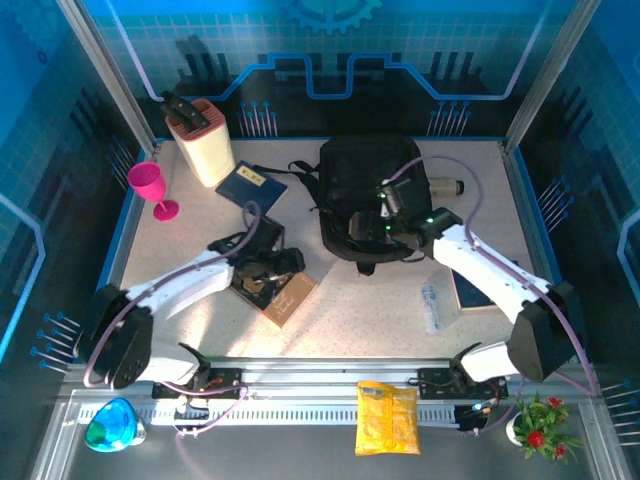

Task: Pack the student bag
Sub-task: Move the book to the middle-left of the table, then pick up the book at the center of the table.

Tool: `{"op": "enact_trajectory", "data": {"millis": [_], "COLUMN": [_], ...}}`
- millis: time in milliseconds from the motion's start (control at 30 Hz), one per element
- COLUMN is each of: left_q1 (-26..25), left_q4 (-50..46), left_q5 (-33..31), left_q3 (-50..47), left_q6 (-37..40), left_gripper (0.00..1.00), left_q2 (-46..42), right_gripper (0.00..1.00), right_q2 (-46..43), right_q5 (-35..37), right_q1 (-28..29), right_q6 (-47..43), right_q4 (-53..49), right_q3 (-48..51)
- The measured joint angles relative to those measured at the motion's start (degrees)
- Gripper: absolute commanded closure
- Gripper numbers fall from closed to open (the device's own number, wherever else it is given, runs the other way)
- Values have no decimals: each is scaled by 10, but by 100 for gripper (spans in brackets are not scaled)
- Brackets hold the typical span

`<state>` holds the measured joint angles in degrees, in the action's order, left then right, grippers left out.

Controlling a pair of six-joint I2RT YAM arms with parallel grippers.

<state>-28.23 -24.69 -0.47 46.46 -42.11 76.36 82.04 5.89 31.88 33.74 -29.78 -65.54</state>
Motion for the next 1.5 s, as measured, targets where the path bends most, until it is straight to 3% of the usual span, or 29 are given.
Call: {"op": "enact_trajectory", "data": {"millis": [200,400,567,767,1033,1500], "left_q1": [145,214,229,231,231,242], "left_q4": [-30,-38,-30,-8,43,64], "left_q5": [4,46,81,105,144,184], "left_q3": [-76,-146,-181,-195,-204,-209], "left_q6": [0,-9,-24,-30,-30,-20], "left_gripper": [19,28,33,40,46,44], "left_q2": [-97,-127,-127,-127,-103,-84], "right_gripper": [19,35,44,51,61,65], "right_q2": [128,284,380,434,448,438], "right_q5": [-21,-39,-45,-43,-45,-57], "right_q1": [104,169,194,199,199,193], "right_q6": [-50,-83,-88,-85,-74,-48], "right_q4": [7,-18,-49,-70,-72,-38], "right_q3": [-108,-235,-310,-332,-329,-299]}}
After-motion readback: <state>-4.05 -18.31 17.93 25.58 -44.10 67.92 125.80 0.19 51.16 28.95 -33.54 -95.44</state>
